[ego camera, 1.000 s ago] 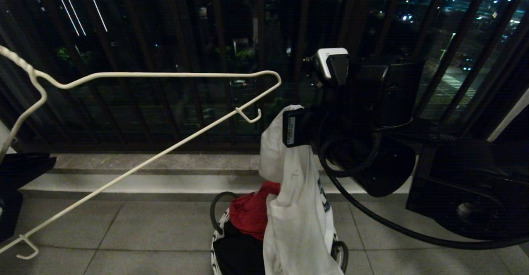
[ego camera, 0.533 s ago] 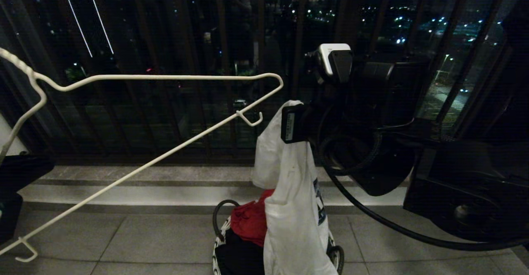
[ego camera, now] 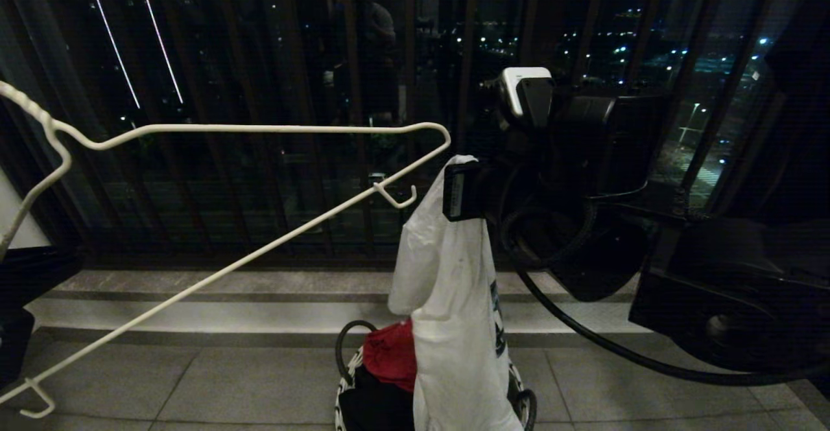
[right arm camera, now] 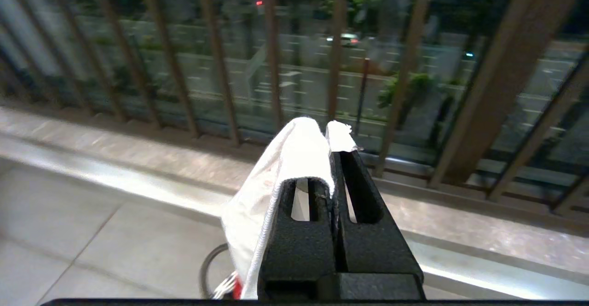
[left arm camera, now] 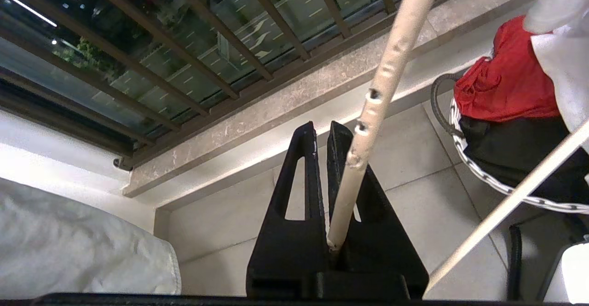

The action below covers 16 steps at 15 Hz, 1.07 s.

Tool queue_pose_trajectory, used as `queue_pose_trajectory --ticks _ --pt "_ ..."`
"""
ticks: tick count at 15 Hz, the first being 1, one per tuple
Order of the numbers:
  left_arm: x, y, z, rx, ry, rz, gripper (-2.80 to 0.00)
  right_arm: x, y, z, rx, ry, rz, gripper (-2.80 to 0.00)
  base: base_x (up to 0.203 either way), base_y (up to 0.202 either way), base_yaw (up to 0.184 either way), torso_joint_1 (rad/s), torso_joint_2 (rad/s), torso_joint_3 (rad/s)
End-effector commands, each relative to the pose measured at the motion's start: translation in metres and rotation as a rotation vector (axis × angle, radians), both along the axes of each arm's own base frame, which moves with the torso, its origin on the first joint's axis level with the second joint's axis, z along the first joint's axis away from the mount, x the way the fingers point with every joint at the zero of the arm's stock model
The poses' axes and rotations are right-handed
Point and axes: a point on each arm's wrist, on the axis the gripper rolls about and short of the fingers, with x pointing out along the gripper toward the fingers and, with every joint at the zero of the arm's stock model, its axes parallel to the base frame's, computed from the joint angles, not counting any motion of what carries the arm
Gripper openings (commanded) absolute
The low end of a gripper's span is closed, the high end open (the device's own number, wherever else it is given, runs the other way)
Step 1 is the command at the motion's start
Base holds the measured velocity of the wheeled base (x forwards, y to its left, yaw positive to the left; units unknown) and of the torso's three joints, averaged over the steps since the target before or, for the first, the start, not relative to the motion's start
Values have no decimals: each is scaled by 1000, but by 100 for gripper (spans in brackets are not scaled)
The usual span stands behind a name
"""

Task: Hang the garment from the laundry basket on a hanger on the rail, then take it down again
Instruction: Pick up clothes from the basket, then hang the clothes on the clothes rack

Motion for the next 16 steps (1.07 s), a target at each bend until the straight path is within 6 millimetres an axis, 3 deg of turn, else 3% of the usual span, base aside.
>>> queue_pose_trajectory --ticks 1,9,13,16 --pt "0 1 -2 25 9 29 -280 9 -3 -1 3 -2 -26 -280 0 0 0 0 0 0" --pt "15 -5 -22 185 97 55 -280 17 -9 3 12 -9 -46 -280 0 0 0 0 0 0" --pt "44 -20 -37 218 190 48 -280 20 -10 4 18 -14 -53 -280 0 0 0 0 0 0" --pt "61 -29 -41 185 163 22 -280 25 -5 3 58 -4 -54 -280 0 0 0 0 0 0"
